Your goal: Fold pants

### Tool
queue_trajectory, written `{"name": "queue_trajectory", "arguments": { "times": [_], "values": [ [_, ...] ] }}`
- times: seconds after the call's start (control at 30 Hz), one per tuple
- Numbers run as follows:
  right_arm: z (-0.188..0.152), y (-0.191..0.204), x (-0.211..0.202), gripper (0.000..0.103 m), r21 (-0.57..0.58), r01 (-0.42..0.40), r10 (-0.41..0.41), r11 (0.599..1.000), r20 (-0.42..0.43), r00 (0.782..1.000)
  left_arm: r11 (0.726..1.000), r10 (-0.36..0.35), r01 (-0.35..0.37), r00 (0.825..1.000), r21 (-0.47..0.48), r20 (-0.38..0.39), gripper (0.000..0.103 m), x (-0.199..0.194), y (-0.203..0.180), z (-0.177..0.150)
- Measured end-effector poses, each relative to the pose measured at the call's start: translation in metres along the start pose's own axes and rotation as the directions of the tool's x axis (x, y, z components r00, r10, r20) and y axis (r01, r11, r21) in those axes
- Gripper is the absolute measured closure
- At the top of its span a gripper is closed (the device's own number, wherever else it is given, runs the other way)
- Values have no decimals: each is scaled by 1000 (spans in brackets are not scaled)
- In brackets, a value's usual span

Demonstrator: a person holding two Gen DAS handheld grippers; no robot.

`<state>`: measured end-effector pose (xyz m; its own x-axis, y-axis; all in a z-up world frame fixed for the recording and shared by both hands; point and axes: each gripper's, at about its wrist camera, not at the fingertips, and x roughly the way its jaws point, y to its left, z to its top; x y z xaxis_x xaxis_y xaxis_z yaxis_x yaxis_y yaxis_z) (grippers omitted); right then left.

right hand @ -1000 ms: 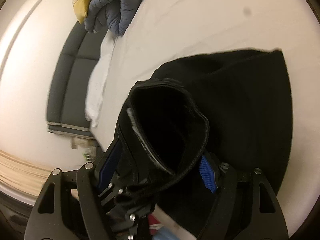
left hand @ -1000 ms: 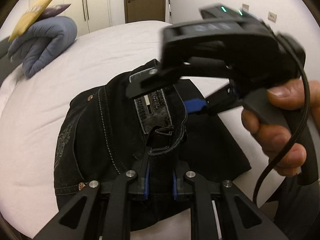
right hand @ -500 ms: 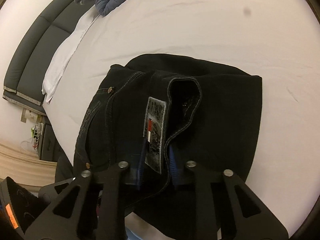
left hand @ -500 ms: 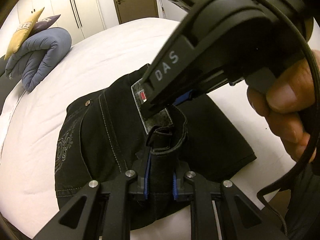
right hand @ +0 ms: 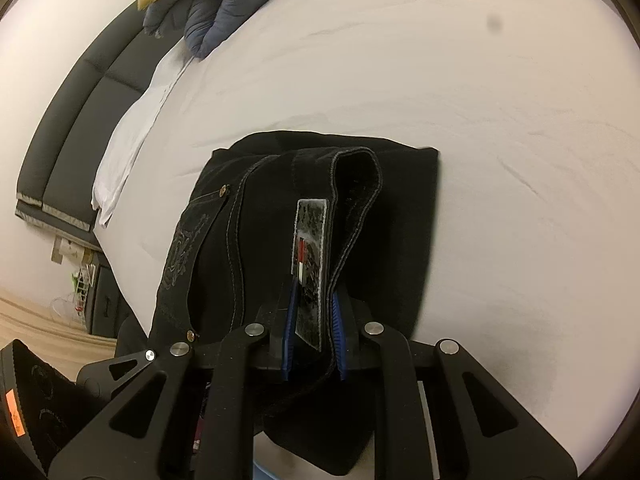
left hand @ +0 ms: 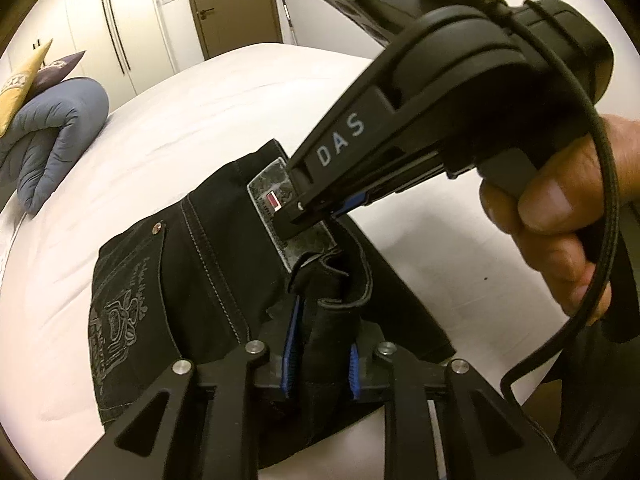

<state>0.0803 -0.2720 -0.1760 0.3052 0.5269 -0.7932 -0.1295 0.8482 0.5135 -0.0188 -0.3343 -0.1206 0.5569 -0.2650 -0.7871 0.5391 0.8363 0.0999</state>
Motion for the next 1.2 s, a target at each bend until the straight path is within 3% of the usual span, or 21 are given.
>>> {"name": "queue_trajectory", "arguments": {
  "times": [0.37,0.5,0.63,0.73,0.9,0.93,0.97,1.03,1.1,1.2],
  "values": [
    [-9,-25,1,88,53,-22,21,998,17,1000,999,-47,47,999,-4,-13,77,13,14,-7],
    [-14,-38,7,88,74,-31,30,997,15,999,996,-79,79,997,-34,-10,58,11,39,-11],
    [-14,-49,19,88,89,-51,51,995,9,999,991,-91,95,995,-97,47,38,-15,73,-20],
    [-16,-60,26,87,115,-98,97,989,14,995,977,-98,112,991,-182,87,32,-35,111,-28],
    [-27,-70,22,78,157,-174,168,972,53,984,952,-44,73,994,-296,104,32,-45,182,-34],
    [-28,-69,17,76,169,-156,148,973,59,987,948,-26,57,994,-314,104,32,-44,194,-38],
    [-31,-66,9,65,172,-99,88,980,70,994,943,-15,48,995,-328,103,32,-44,208,-40],
    [-38,-54,-11,64,165,36,-55,986,114,992,943,-4,37,995,-331,98,32,-47,222,-39],
    [-43,-34,-27,67,123,4,-25,992,166,986,953,-1,29,996,-301,92,33,-45,223,-35],
    [-44,12,-33,69,-7,-2,3,1000,191,982,962,-39,51,998,-268,50,51,-23,226,-21]
  ]
}}
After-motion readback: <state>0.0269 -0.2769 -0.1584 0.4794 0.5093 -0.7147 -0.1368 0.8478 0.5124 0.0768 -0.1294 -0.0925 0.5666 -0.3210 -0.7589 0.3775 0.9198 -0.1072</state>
